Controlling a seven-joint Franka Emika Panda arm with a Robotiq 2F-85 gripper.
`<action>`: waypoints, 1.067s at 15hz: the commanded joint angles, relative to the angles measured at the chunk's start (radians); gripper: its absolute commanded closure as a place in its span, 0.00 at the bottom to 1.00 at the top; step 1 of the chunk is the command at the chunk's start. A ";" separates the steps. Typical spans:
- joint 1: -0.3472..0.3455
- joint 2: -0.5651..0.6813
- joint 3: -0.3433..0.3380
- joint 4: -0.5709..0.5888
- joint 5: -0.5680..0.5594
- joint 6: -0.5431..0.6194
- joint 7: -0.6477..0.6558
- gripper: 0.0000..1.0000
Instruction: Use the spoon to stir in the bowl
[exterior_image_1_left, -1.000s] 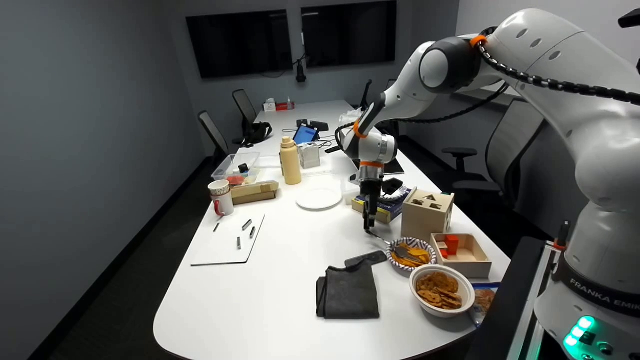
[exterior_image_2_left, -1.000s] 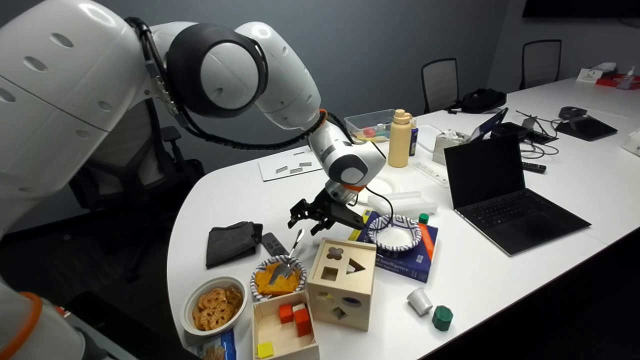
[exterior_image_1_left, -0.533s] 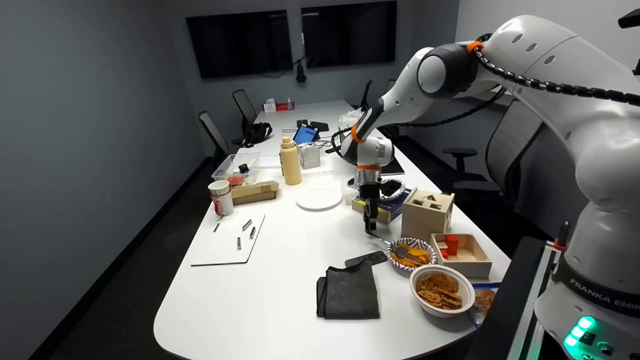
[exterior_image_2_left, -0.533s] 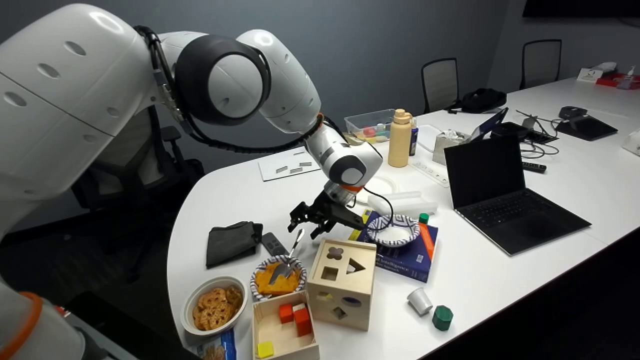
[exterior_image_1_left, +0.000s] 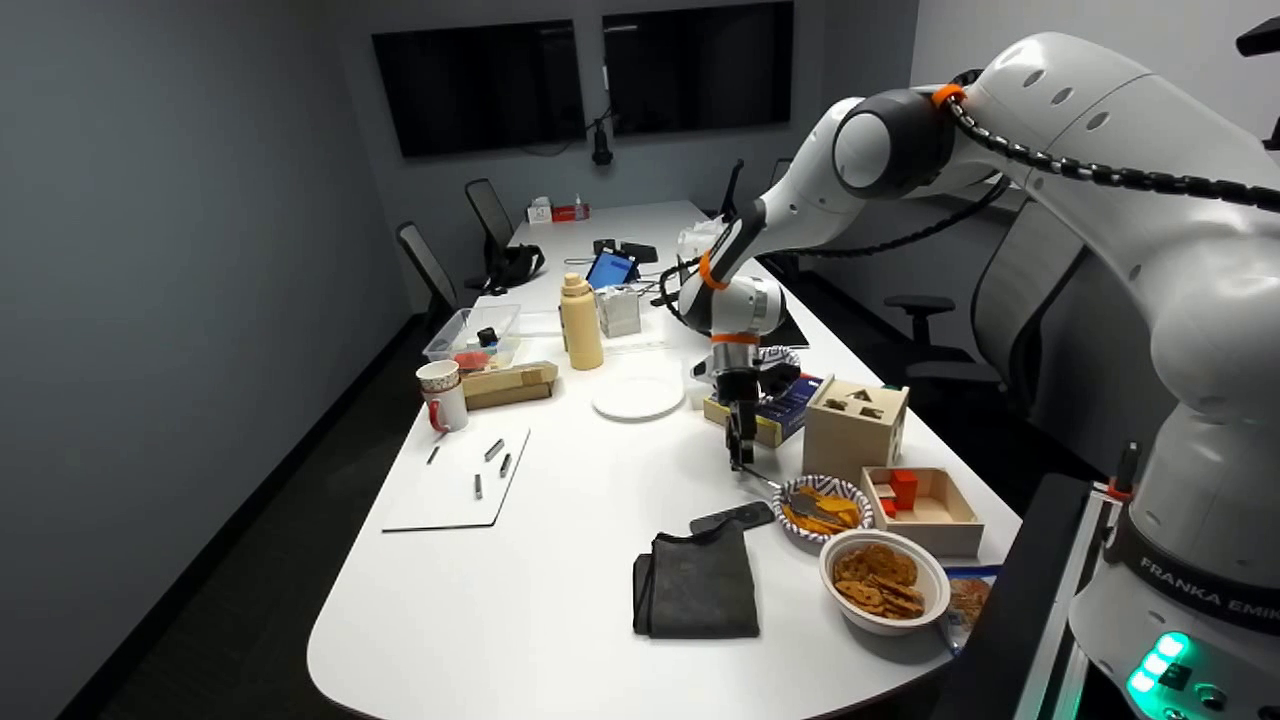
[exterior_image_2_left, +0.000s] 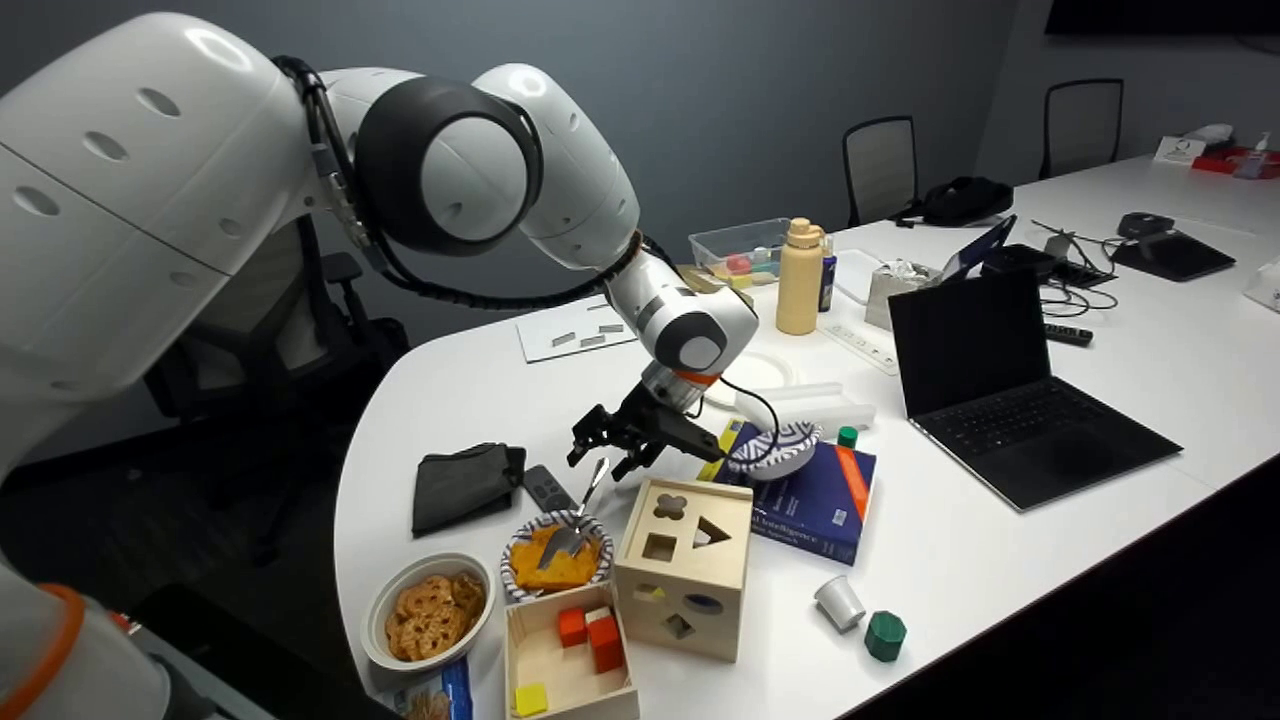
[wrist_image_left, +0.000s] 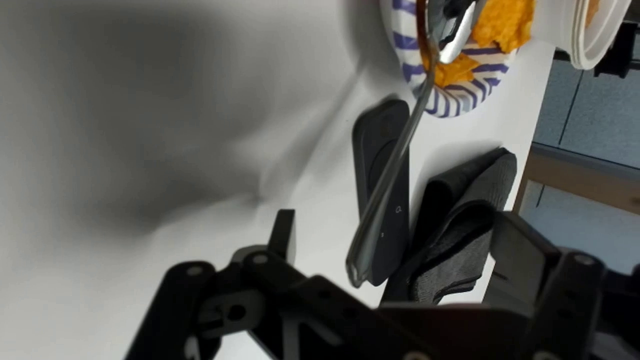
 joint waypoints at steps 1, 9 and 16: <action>-0.016 0.023 0.018 0.039 -0.019 -0.047 0.020 0.00; -0.019 0.025 0.016 0.043 -0.019 -0.082 0.018 0.34; -0.019 0.031 0.015 0.055 -0.017 -0.098 0.020 0.89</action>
